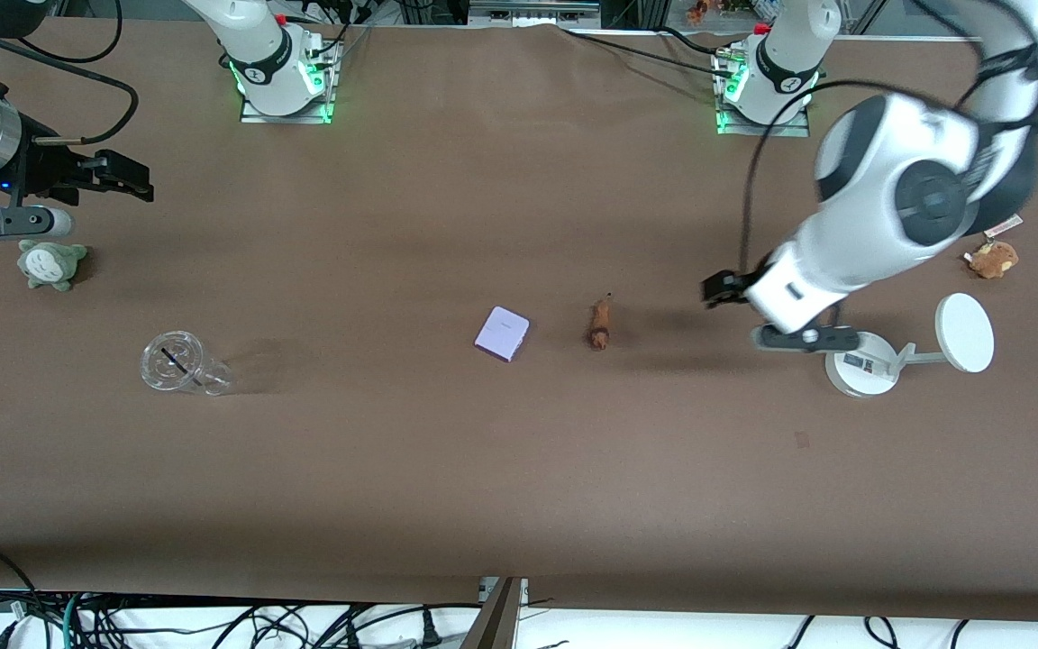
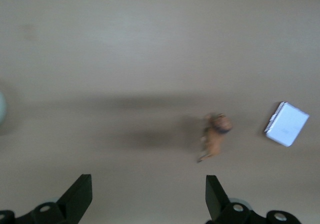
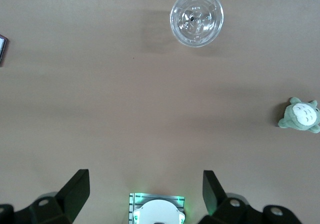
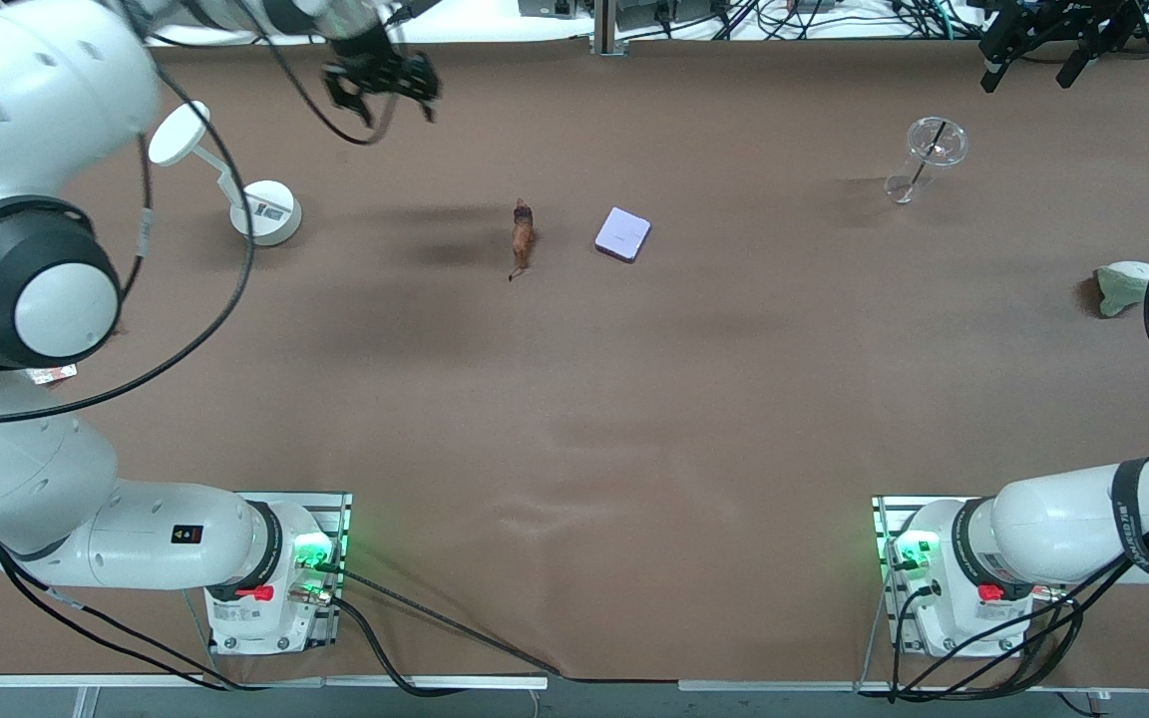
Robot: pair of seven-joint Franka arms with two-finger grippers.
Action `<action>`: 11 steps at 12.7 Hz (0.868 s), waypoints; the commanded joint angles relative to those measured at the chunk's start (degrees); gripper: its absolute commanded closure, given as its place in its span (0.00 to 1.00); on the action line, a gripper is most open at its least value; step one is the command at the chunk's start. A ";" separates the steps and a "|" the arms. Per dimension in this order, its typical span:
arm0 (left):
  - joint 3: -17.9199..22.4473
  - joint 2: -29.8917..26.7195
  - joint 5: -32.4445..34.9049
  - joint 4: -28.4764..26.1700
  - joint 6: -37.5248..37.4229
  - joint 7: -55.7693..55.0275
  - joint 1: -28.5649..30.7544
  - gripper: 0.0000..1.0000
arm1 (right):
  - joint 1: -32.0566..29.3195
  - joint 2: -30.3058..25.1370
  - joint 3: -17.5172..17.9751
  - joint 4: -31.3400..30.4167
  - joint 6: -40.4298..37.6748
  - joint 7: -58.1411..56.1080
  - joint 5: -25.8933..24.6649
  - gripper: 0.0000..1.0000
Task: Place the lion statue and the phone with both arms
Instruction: 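Reach the left gripper down to the brown lion statue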
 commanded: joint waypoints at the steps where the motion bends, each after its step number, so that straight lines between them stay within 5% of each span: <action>1: -0.45 4.13 -0.19 -0.55 6.10 -2.54 -4.70 0.00 | -0.07 0.43 0.26 1.39 -1.21 0.28 -0.75 0.00; 11: -0.28 18.99 11.75 -0.90 19.13 -5.97 -11.58 0.00 | 0.19 1.04 0.26 1.39 -1.30 0.37 -0.84 0.00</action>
